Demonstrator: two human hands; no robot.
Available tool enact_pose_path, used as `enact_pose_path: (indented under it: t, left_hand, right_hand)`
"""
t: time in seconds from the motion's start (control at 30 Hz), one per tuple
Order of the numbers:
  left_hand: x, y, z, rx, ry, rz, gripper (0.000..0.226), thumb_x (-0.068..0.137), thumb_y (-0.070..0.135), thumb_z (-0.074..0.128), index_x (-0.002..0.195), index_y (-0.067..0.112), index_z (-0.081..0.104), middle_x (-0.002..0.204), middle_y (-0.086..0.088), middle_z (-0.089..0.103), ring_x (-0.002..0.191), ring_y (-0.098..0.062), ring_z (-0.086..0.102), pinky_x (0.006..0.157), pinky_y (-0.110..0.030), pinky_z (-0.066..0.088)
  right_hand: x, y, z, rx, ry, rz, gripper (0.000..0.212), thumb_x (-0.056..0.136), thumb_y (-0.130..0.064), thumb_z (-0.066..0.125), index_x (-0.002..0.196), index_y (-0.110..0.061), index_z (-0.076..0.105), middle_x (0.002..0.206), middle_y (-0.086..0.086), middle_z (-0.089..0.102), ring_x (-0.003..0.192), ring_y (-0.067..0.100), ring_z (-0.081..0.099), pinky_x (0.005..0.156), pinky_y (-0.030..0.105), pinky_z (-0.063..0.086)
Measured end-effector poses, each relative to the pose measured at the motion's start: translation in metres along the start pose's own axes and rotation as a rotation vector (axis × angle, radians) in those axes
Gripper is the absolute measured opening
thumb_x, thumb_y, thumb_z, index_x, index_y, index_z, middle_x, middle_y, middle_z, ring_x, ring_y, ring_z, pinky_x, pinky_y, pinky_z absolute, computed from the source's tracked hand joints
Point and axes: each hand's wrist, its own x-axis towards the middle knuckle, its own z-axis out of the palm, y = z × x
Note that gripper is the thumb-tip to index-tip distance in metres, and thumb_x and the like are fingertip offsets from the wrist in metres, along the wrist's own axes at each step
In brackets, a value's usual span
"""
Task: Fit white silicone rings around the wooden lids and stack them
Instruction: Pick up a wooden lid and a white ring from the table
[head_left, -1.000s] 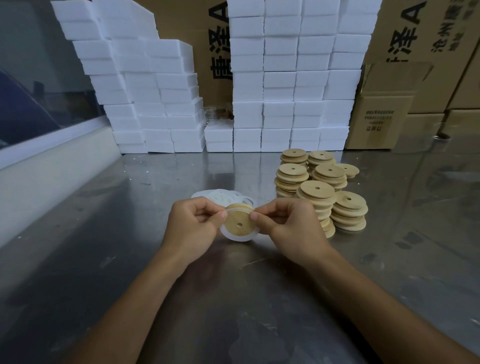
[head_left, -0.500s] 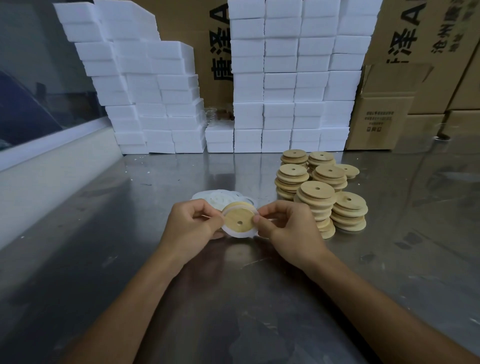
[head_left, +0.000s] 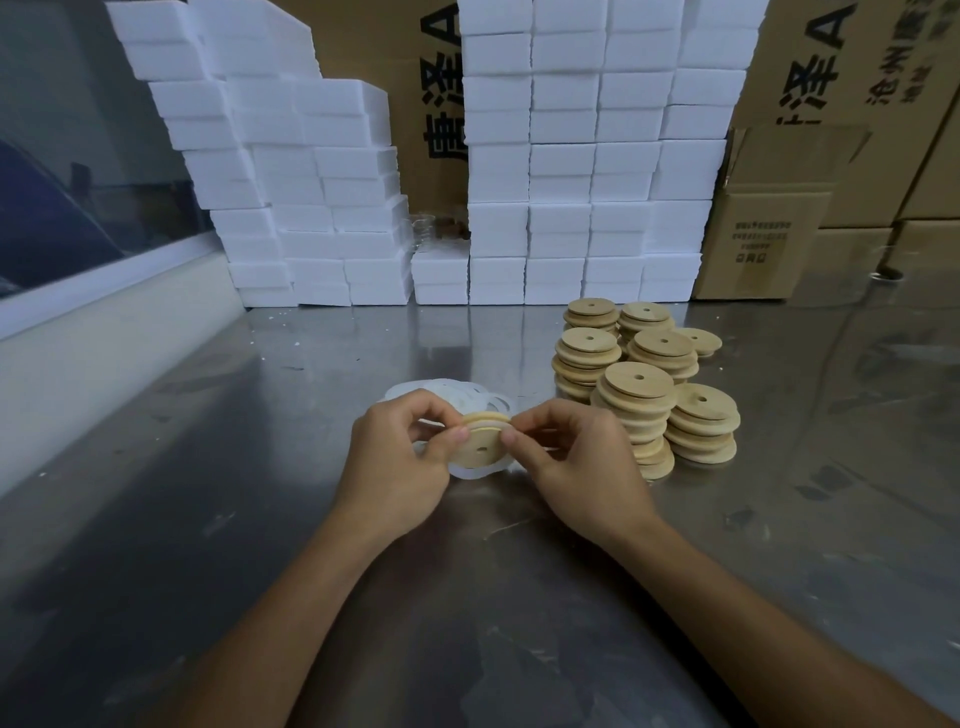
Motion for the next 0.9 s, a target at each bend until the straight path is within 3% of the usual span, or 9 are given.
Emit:
enact_pose_path:
  t: [0.17, 0.3, 0.43, 0.53, 0.67, 0.8, 0.9]
  left_hand:
    - [0.0000, -0.0019, -0.0001, -0.037, 0.012, -0.017, 0.032, 0.080, 0.000, 0.074, 0.064, 0.026, 0.063, 0.070, 0.012, 0.070, 0.066, -0.002, 0.068, 0.059, -0.009, 0.048]
    - [0.0000, -0.0051, 0.0005, -0.088, -0.005, -0.039, 0.031, 0.080, -0.001, 0.074, 0.065, 0.024, 0.064, 0.071, 0.006, 0.071, 0.069, -0.011, 0.070, 0.068, -0.028, 0.058]
    - [0.0001, -0.0076, 0.0018, -0.133, -0.001, -0.064, 0.031, 0.080, -0.003, 0.073, 0.065, 0.023, 0.065, 0.070, 0.006, 0.072, 0.067, -0.009, 0.070, 0.062, -0.023, 0.057]
    - [0.0001, -0.0092, 0.0021, -0.230, 0.021, -0.116, 0.028, 0.081, -0.006, 0.070, 0.067, 0.017, 0.066, 0.068, 0.003, 0.072, 0.066, -0.011, 0.071, 0.056, -0.022, 0.056]
    - [0.0003, -0.0067, 0.0036, -0.433, 0.037, -0.186, 0.023, 0.084, -0.010, 0.066, 0.069, 0.007, 0.063, 0.066, 0.001, 0.072, 0.066, -0.011, 0.071, 0.055, -0.024, 0.057]
    - [-0.0001, -0.0044, 0.0032, -0.497, 0.018, -0.175, 0.023, 0.085, -0.009, 0.066, 0.069, 0.008, 0.063, 0.069, 0.001, 0.072, 0.070, -0.012, 0.072, 0.057, -0.029, 0.059]
    - [-0.0006, -0.0068, 0.0014, -0.341, 0.024, -0.066, 0.030, 0.083, -0.003, 0.070, 0.068, 0.022, 0.067, 0.074, 0.003, 0.072, 0.078, -0.019, 0.072, 0.058, -0.034, 0.060]
  right_hand:
    - [0.0021, 0.0000, -0.0009, 0.057, -0.003, 0.076, 0.005, 0.084, -0.013, 0.076, 0.081, -0.015, 0.073, 0.074, -0.006, 0.073, 0.067, 0.001, 0.068, 0.059, 0.014, 0.051]
    - [0.0047, 0.0010, -0.0046, 0.098, 0.005, 0.143, 0.011, 0.082, -0.010, 0.077, 0.076, -0.019, 0.075, 0.071, -0.005, 0.074, 0.066, 0.006, 0.069, 0.060, 0.016, 0.053]
    - [0.0042, 0.0024, -0.0058, 0.096, 0.005, 0.128, 0.012, 0.082, -0.013, 0.078, 0.076, -0.023, 0.075, 0.073, -0.010, 0.074, 0.069, 0.006, 0.070, 0.063, 0.016, 0.055]
    - [0.0032, 0.0019, -0.0042, 0.112, -0.003, 0.131, 0.005, 0.084, -0.020, 0.077, 0.080, -0.021, 0.074, 0.075, -0.007, 0.074, 0.073, 0.008, 0.071, 0.067, 0.023, 0.058]
    - [0.0014, -0.0018, -0.0013, 0.293, 0.001, 0.190, 0.010, 0.088, -0.019, 0.072, 0.084, -0.011, 0.069, 0.084, 0.007, 0.074, 0.081, 0.025, 0.073, 0.069, 0.042, 0.062]
    - [0.0009, -0.0051, -0.0009, 0.370, 0.046, 0.191, 0.007, 0.088, -0.010, 0.071, 0.083, -0.007, 0.068, 0.084, 0.011, 0.074, 0.075, 0.028, 0.073, 0.064, 0.033, 0.061]
    - [0.0024, -0.0039, -0.0024, 0.243, 0.071, 0.127, 0.007, 0.088, -0.007, 0.071, 0.081, -0.007, 0.069, 0.078, 0.011, 0.073, 0.075, 0.029, 0.071, 0.069, 0.042, 0.062]
